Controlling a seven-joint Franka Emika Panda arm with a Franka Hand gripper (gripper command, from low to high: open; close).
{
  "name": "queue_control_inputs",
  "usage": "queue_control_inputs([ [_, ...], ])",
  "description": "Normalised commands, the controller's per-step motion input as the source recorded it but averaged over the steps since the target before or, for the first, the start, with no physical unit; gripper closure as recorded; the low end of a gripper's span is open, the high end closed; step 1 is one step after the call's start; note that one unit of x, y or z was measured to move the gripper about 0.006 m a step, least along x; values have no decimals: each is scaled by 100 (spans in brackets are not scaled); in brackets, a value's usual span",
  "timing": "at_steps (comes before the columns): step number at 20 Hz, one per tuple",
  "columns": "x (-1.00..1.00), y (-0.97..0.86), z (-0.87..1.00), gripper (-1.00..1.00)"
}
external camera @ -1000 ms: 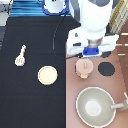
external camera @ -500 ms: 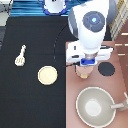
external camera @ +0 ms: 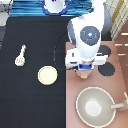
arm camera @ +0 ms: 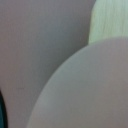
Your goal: Take the lid off the pot, put the pot on the plate, and use the tool to push the pot to the front of the table.
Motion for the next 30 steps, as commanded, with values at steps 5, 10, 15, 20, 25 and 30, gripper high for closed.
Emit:
queue_control_inputs([
  [5,-13,2,-17,100],
  [10,-12,2,-26,100],
  [15,-2,1,-9,100],
  [20,3,-5,-3,100],
  [25,0,-7,9,100],
  [30,-66,5,92,100],
])
